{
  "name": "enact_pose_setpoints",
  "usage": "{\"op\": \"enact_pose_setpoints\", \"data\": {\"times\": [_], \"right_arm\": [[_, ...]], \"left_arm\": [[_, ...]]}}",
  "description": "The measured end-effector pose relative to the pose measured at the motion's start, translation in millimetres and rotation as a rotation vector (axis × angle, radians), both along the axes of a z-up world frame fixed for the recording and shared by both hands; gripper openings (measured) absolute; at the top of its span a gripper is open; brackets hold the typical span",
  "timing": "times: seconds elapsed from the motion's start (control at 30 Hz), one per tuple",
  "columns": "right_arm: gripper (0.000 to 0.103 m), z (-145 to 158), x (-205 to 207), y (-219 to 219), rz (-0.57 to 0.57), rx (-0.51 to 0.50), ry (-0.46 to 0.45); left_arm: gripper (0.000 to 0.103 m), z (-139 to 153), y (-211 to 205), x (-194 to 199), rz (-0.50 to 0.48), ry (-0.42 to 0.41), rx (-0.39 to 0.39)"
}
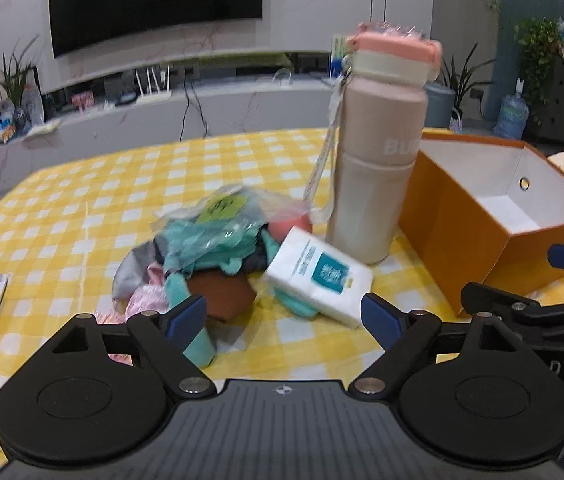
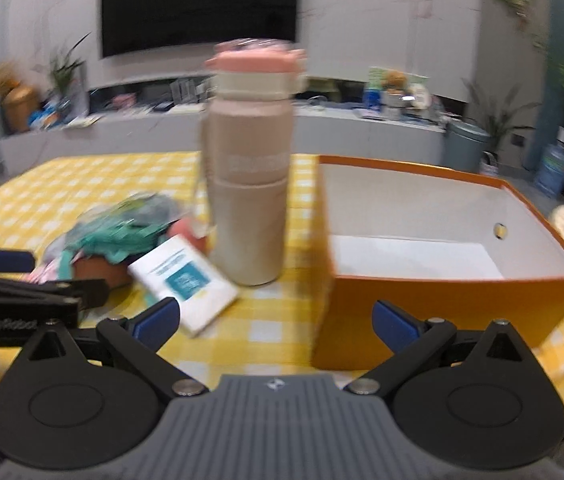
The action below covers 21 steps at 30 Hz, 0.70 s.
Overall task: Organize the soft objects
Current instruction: 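Grasp the clear plastic bag with the left tool while the right tool grasps the white packet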
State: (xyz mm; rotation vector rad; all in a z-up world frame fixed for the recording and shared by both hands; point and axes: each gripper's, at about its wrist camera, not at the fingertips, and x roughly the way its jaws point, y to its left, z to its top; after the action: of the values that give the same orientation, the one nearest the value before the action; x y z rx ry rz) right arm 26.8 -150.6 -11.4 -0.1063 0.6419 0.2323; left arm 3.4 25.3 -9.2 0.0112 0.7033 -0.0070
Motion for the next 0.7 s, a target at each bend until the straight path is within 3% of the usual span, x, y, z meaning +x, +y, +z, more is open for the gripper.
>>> {"op": "enact_pose_setpoints", "data": {"times": [0.23, 0.3, 0.43, 0.53, 0.7], "right_arm": [[0.1, 5, 28, 36, 0.202, -0.076, 0.032], [0.1, 4, 42, 48, 0.261, -0.102, 0.054], [0.097, -5, 71, 70, 0.318, -0.114, 0.118], [0.096, -17, 87, 83, 0.339, -0.137, 0.155], [0.096, -39, 110, 90, 0.355, -0.148, 0.239]], "left_arm": [[0.076, -1, 28, 13, 0.003, 0.127, -0.058], [0.076, -1, 38, 20, 0.001, 0.168, -0.066], [0.077, 5, 55, 39, 0.001, 0.191, -0.009], [0.084, 10, 59, 55, -0.025, 0.157, 0.025], [0.084, -1, 51, 82, -0.14, 0.121, 0.118]]}}
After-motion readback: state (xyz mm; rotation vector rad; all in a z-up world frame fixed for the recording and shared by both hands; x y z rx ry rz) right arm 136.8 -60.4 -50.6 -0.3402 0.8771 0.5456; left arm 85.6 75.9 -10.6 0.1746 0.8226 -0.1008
